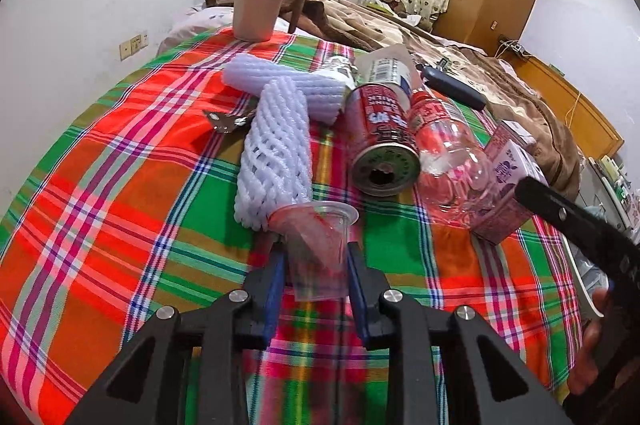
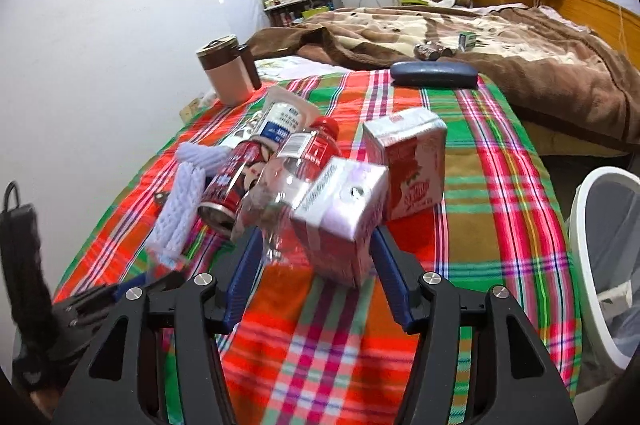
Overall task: Collect trash
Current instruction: 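Grasp the clear plastic cup with the left tool while the right tool grasps the purple-white carton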
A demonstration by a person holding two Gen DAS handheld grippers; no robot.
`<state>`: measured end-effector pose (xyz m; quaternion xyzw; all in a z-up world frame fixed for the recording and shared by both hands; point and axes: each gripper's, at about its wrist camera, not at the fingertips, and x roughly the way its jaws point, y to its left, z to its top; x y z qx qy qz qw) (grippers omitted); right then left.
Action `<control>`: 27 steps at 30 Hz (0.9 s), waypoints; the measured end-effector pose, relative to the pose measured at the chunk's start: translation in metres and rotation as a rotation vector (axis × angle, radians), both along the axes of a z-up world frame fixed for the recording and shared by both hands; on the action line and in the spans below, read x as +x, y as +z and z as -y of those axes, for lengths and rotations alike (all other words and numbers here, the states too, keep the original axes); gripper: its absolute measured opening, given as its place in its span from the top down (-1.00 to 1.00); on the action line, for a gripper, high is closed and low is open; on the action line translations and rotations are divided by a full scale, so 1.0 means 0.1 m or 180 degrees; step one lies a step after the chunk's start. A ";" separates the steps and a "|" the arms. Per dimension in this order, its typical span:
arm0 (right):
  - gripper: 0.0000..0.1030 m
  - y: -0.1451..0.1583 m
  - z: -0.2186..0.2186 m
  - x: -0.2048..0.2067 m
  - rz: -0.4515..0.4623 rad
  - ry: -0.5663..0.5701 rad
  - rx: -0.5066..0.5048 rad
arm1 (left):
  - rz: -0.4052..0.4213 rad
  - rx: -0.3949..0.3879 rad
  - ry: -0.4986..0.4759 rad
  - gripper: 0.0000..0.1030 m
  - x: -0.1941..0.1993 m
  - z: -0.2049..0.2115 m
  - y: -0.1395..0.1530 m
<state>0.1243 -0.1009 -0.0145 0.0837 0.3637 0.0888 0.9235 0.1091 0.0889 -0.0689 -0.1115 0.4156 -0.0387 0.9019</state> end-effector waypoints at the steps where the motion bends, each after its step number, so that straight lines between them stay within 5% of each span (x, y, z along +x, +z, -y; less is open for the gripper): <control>1: -0.12 0.00 -0.01 0.02 -0.0001 -0.0028 0.0015 | 0.0001 -0.0013 -0.0004 0.43 0.00 -0.01 0.00; 16: -0.12 -0.11 0.18 0.11 -0.0053 -0.0537 -0.0143 | 0.0018 -0.0069 0.0017 0.42 0.04 -0.04 -0.01; 20: 0.18 -0.14 0.19 0.13 -0.0078 -0.0502 -0.0082 | 0.0017 -0.0069 0.0024 0.42 0.04 -0.03 0.00; 27: 0.26 -0.14 0.21 0.09 -0.0044 -0.0461 -0.0040 | 0.0020 -0.0072 0.0012 0.42 0.03 -0.01 0.00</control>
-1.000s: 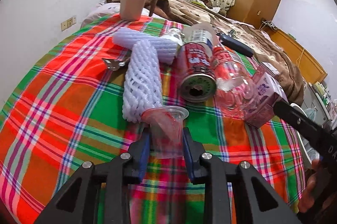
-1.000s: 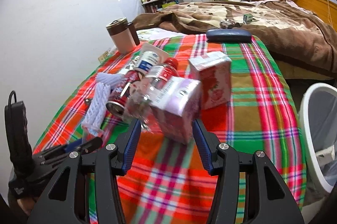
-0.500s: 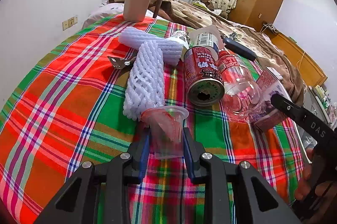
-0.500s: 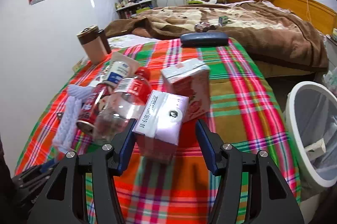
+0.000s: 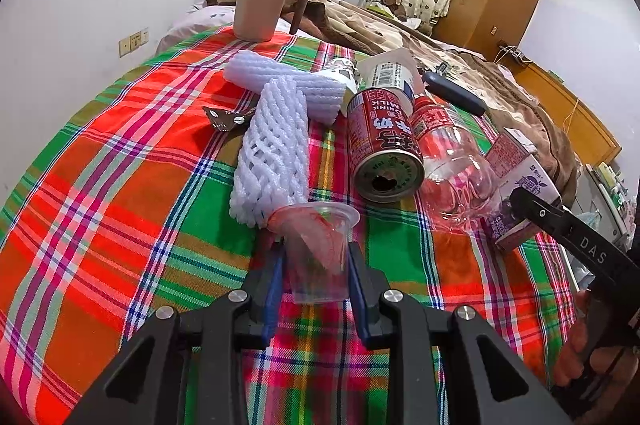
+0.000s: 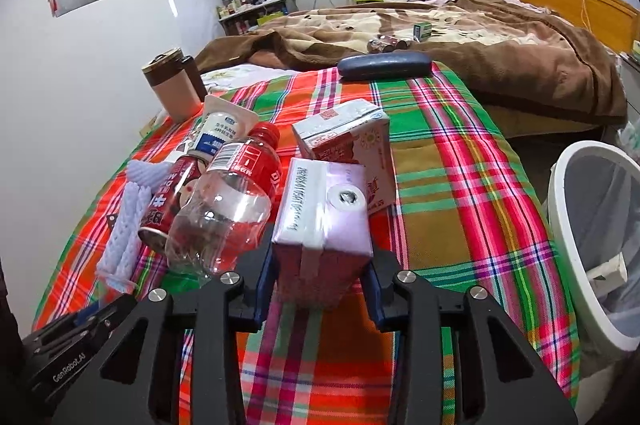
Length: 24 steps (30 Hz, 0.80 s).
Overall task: Collect trash
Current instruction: 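Grasp the clear plastic cup with the left tool while the right tool grasps the purple-white carton, then carry the cup and carton with both tools over the trash bin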
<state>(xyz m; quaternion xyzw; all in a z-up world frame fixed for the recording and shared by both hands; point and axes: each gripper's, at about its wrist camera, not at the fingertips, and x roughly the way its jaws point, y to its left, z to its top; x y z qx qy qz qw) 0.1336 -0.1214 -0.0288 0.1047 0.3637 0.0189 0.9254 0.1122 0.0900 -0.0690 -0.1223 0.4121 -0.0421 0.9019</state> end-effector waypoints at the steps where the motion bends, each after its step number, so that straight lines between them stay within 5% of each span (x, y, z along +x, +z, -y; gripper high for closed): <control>1: 0.26 0.00 0.00 -0.01 0.0002 0.0013 -0.0011 | 0.0003 -0.0006 0.0003 0.42 -0.01 0.00 0.00; 24: 0.27 0.20 0.16 -0.37 0.0209 0.0105 -0.0028 | 0.0306 0.0081 -0.0218 0.42 -0.33 0.36 0.42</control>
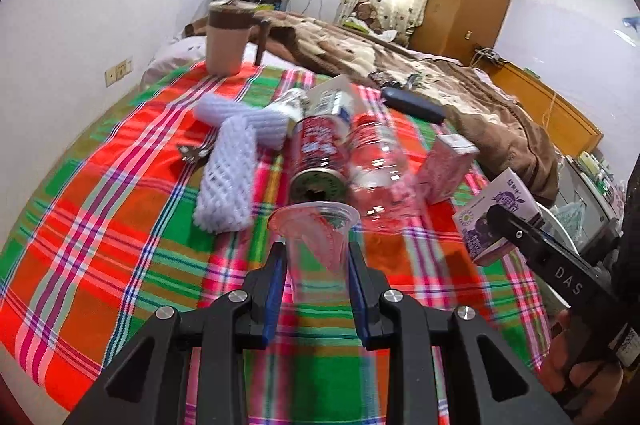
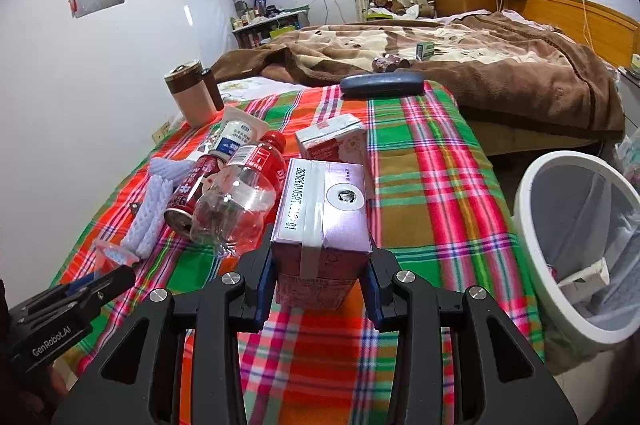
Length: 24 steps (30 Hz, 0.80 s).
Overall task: Collect trash
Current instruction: 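Carry the cup and carton with both tools over the trash bin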
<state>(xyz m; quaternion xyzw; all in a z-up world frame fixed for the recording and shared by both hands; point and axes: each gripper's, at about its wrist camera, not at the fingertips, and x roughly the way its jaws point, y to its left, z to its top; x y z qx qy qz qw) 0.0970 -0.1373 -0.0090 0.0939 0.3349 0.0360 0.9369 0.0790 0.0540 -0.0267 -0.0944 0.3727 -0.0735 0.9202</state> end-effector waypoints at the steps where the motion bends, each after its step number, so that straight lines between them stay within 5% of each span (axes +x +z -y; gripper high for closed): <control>1: 0.27 0.02 0.02 -0.02 0.0014 -0.0004 -0.0004 | 0.0021 0.0015 -0.0022 0.42 -0.01 0.04 0.03; 24: 0.27 0.24 0.75 -0.39 0.0214 -0.0390 -0.0026 | 0.0343 0.0148 -0.0760 0.42 -0.15 1.17 0.48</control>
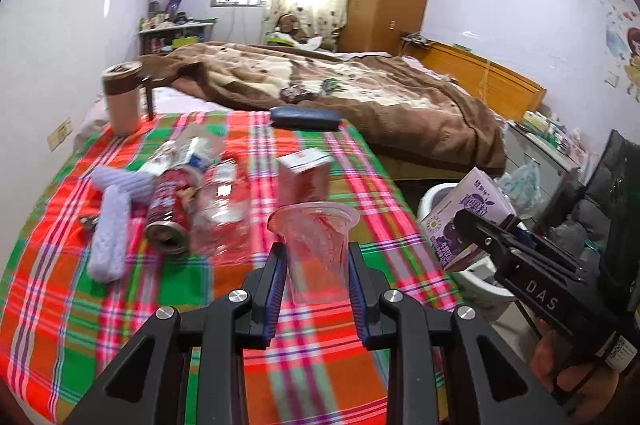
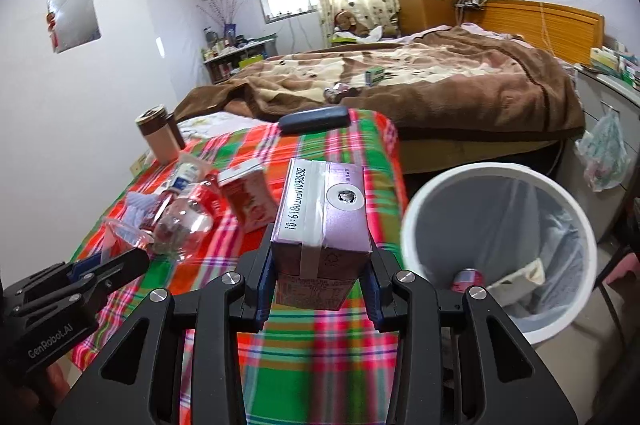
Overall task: Collect trash
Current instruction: 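Carry the cup and carton with both tools over the trash bin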
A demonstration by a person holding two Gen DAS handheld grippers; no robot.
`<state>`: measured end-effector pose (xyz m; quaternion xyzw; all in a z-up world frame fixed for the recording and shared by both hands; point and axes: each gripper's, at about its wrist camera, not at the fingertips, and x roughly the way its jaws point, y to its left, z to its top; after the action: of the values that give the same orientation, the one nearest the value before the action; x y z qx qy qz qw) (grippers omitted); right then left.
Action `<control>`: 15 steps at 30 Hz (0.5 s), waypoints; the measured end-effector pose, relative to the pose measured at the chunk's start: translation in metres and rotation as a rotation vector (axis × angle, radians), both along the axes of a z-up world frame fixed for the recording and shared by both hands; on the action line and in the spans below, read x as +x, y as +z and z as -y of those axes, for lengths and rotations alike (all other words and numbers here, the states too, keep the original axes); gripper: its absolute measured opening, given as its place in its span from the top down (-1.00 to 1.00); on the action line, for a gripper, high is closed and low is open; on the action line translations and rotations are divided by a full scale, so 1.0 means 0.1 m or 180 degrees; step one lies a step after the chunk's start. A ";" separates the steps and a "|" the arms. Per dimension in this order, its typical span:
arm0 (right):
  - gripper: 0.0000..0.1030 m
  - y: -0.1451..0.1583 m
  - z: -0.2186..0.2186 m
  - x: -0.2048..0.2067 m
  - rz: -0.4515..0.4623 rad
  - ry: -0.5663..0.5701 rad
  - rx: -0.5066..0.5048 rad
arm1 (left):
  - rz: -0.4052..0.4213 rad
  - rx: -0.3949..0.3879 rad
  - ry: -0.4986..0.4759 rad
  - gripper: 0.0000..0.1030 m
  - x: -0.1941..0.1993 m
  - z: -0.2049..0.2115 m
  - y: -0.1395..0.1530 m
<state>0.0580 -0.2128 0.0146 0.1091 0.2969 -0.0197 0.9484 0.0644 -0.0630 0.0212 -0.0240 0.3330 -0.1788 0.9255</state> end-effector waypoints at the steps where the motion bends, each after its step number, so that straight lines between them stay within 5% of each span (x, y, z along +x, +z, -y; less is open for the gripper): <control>1: 0.27 0.00 0.05 -0.02 0.0004 -0.0033 -0.0002 | 0.0014 0.0002 -0.0033 0.42 0.00 0.06 0.02; 15: 0.27 0.05 0.67 -0.15 0.0013 -0.0496 -0.0057 | 0.0026 0.0004 -0.0584 0.42 0.13 0.89 0.13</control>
<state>0.0433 -0.2797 0.0198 0.1235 0.2855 -0.0959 0.9456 0.0775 -0.1518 0.0339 0.0079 0.3301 -0.2627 0.9066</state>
